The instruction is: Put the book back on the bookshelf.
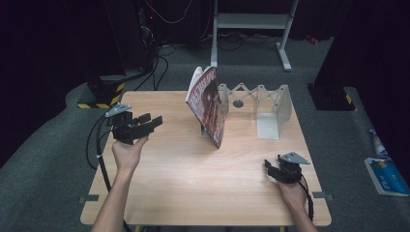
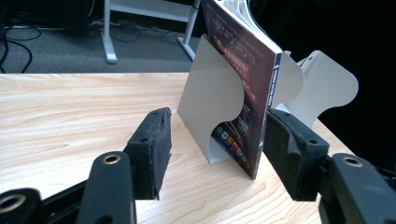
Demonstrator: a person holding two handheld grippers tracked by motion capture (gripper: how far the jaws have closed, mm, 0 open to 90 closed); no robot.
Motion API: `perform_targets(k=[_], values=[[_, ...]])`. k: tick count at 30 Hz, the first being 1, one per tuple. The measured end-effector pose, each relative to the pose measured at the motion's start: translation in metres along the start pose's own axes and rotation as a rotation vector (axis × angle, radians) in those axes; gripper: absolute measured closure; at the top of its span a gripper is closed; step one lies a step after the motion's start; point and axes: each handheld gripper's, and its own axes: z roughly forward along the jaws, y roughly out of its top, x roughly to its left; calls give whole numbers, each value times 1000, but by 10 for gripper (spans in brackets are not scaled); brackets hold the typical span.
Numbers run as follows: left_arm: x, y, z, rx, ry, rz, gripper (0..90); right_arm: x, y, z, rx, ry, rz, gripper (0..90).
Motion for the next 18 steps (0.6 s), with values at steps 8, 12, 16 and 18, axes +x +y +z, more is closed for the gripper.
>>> perform_targets(k=[8,12,16,18], values=[[2,-5,-1,5,2,-8,417,0,0,0,0,0,0,376],[3,-9,-1,10,5,-15,416,0,0,0,-1,0,-1,376],[5,-12,-2,12,7,-22,416,0,0,0,-1,0,0,376],[6,-14,-2,15,6,-24,416,0,0,0,0,0,0,376]])
